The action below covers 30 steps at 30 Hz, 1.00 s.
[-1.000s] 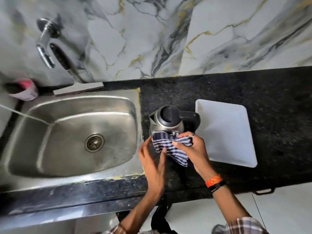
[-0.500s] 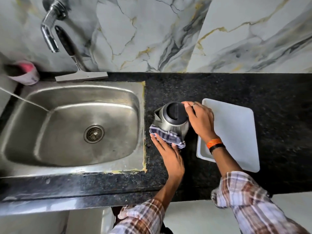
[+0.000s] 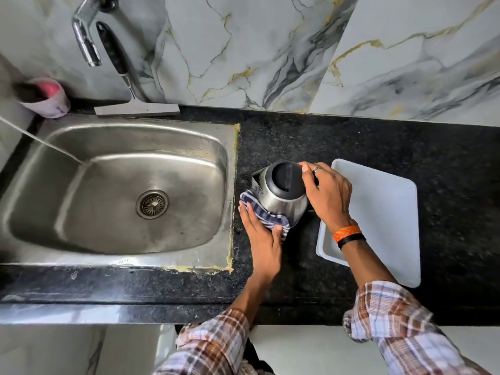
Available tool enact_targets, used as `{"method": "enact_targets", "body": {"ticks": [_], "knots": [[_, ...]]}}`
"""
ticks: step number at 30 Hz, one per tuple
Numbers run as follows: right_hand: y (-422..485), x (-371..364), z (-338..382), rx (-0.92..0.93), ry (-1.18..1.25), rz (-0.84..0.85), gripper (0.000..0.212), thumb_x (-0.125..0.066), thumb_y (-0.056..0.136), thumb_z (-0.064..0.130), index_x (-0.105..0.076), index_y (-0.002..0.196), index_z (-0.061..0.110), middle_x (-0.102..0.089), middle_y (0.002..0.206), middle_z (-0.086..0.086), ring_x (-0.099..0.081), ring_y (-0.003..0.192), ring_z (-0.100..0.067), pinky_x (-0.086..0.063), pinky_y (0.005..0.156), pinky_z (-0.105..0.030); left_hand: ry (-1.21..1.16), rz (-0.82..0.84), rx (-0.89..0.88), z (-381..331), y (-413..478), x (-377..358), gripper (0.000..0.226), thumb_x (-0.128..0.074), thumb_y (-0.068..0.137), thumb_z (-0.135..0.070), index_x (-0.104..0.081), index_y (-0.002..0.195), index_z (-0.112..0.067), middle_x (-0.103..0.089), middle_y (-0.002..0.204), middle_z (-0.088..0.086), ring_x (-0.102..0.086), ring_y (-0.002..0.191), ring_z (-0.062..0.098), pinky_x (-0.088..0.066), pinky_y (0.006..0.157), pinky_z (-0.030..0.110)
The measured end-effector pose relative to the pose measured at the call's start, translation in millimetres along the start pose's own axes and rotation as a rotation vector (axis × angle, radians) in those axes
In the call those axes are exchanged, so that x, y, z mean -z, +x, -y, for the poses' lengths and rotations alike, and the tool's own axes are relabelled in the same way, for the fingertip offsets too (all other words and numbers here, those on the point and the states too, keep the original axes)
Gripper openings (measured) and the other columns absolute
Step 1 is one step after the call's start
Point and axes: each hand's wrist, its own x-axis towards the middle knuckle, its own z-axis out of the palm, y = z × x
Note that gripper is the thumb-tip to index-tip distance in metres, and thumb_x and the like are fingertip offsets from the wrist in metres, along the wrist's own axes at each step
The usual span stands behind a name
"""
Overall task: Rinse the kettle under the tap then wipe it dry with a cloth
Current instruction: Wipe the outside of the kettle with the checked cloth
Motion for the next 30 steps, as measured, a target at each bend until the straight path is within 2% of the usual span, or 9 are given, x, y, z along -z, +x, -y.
{"method": "enact_targets", "body": {"ticks": [3, 6, 8, 11, 14, 18, 23, 26, 30], "knots": [[0, -2, -3, 0.010, -0.010, -0.021, 0.033, -0.052, 0.104, 0.032, -0.082, 0.108, 0.020, -0.080, 0.103, 0.001, -0.072, 0.083, -0.026, -0.037, 0.064, -0.027, -0.095, 0.046, 0.028, 2, 11, 19, 0.093, -0.029, 0.094, -0.076, 0.000, 0.164, -0.021, 0.009, 0.174, -0.004, 0.010, 0.160, 0.004, 0.000, 0.133, 0.037], [1, -5, -5, 0.037, -0.032, -0.034, 0.031, -0.053, 0.104, 0.030, -0.082, 0.105, 0.019, -0.080, 0.098, 0.002, -0.070, 0.078, -0.022, -0.031, 0.064, -0.024, -0.201, 0.038, -0.054, -11, 40, 25, 0.066, -0.033, 0.106, -0.052, -0.011, 0.164, -0.030, -0.009, 0.173, -0.012, -0.008, 0.161, 0.010, -0.011, 0.131, 0.044], [2, -5, -6, 0.044, -0.034, -0.033, 0.032, -0.052, 0.104, 0.030, -0.082, 0.104, 0.019, -0.080, 0.099, 0.003, -0.069, 0.078, -0.021, -0.030, 0.064, -0.024, -0.276, 0.034, -0.051, -15, 59, 27, 0.055, -0.032, 0.109, -0.036, -0.020, 0.162, -0.026, -0.023, 0.170, -0.014, -0.021, 0.159, 0.009, -0.019, 0.130, 0.044], [1, -5, -7, 0.042, -0.028, -0.032, 0.032, -0.052, 0.103, 0.030, -0.082, 0.105, 0.019, -0.080, 0.101, 0.002, -0.069, 0.079, -0.023, -0.032, 0.064, -0.025, -0.326, 0.079, 0.054, -8, 75, 34, 0.046, -0.025, 0.114, -0.023, -0.035, 0.158, -0.015, -0.039, 0.164, -0.004, -0.036, 0.153, 0.010, -0.026, 0.129, 0.046], [1, -6, -6, 0.040, -0.030, -0.037, 0.033, -0.051, 0.103, 0.031, -0.082, 0.106, 0.019, -0.080, 0.100, 0.002, -0.069, 0.079, -0.023, -0.027, 0.063, -0.023, -0.435, 0.078, 0.125, -16, 80, 38, 0.045, -0.026, 0.114, -0.027, -0.048, 0.150, -0.015, -0.053, 0.154, 0.003, -0.048, 0.146, 0.017, -0.033, 0.124, 0.051], [1, -9, -7, 0.056, -0.042, -0.060, 0.037, -0.048, 0.104, 0.033, -0.082, 0.103, 0.018, -0.079, 0.098, 0.001, -0.067, 0.072, -0.023, -0.028, 0.061, -0.024, -0.462, 0.012, 0.065, -43, 88, 30, 0.045, -0.029, 0.111, -0.041, -0.055, 0.142, -0.022, -0.060, 0.147, 0.000, -0.053, 0.141, 0.016, -0.037, 0.122, 0.049], [0, -10, -7, 0.068, -0.019, -0.067, 0.037, -0.048, 0.103, 0.029, -0.083, 0.104, 0.016, -0.079, 0.097, -0.001, -0.068, 0.071, -0.025, -0.034, 0.062, -0.026, -0.481, 0.032, 0.171, -28, 84, 41, 0.047, -0.021, 0.113, -0.018, -0.053, 0.145, -0.005, -0.058, 0.149, 0.009, -0.052, 0.142, 0.020, -0.035, 0.124, 0.045], [1, -10, -7, 0.063, -0.031, -0.084, 0.035, -0.049, 0.103, 0.028, -0.083, 0.104, 0.017, -0.079, 0.095, 0.000, -0.067, 0.070, -0.024, -0.032, 0.062, -0.024, -0.548, -0.010, 0.191, -39, 85, 34, 0.044, -0.026, 0.113, -0.020, -0.059, 0.140, -0.012, -0.065, 0.143, 0.003, -0.058, 0.136, 0.015, -0.041, 0.121, 0.041], [0, -11, -6, 0.050, -0.043, -0.072, 0.037, -0.048, 0.103, 0.030, -0.083, 0.106, 0.019, -0.079, 0.098, 0.002, -0.067, 0.074, -0.021, -0.031, 0.062, -0.024, -0.565, 0.011, 0.073, -38, 90, 28, 0.042, -0.028, 0.112, -0.035, -0.061, 0.136, -0.024, -0.065, 0.141, -0.005, -0.059, 0.135, 0.011, -0.045, 0.116, 0.036]]}}
